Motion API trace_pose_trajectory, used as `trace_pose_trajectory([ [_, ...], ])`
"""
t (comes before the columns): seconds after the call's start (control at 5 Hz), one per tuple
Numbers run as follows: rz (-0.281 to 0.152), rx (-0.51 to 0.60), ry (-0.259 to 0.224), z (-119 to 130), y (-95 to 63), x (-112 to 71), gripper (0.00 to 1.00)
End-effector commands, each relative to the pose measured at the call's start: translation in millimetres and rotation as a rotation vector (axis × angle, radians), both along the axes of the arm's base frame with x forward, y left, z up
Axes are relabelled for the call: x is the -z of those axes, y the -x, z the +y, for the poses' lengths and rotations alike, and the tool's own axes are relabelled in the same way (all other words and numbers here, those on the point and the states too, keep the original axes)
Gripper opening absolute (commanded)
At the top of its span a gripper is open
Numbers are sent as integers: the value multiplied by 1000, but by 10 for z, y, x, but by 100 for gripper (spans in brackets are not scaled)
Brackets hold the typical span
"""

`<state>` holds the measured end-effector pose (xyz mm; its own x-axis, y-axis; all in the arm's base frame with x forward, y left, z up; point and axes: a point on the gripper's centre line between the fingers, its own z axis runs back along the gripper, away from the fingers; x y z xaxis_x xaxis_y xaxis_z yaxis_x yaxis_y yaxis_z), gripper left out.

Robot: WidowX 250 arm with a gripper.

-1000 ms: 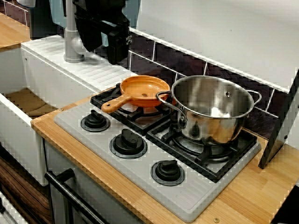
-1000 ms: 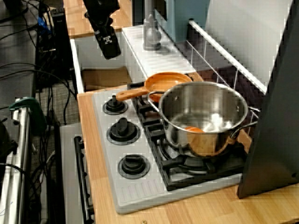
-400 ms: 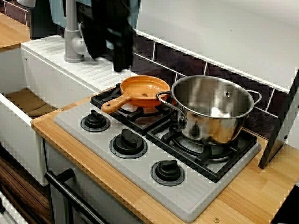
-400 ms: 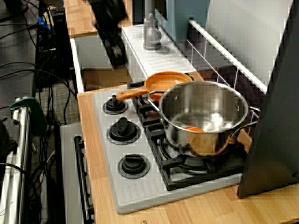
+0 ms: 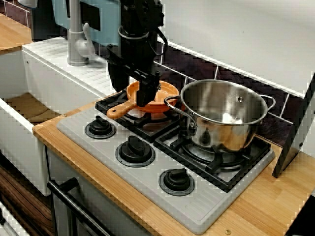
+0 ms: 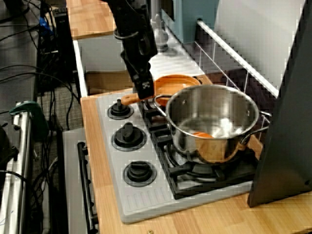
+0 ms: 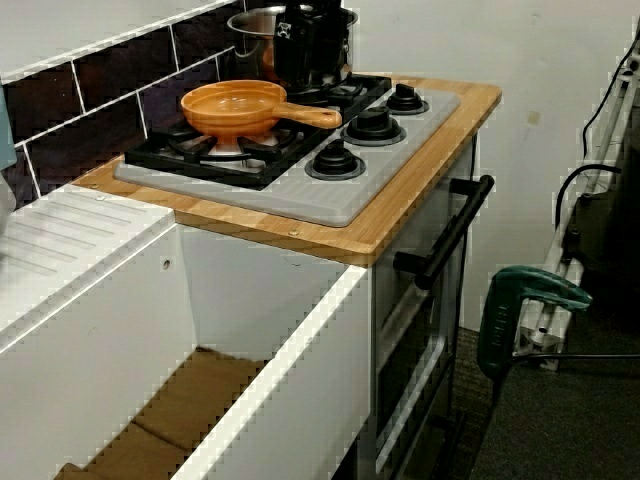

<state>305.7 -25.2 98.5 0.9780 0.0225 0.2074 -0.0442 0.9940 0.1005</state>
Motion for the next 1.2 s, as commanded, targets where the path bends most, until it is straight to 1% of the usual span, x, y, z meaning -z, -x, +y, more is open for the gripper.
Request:
trace_pose_trajectory([
  [0.0, -23, -2, -14, 38, -66, 53, 100],
  [0.2, -13, -1, -15, 75, -33, 123, 100],
  [0.4, -10, 8, -27, 83, 29, 186, 100],
  [0.8, -5, 9, -25, 114, 94, 195, 100],
  [1.0, -15, -4, -42, 123, 100, 243, 100],
])
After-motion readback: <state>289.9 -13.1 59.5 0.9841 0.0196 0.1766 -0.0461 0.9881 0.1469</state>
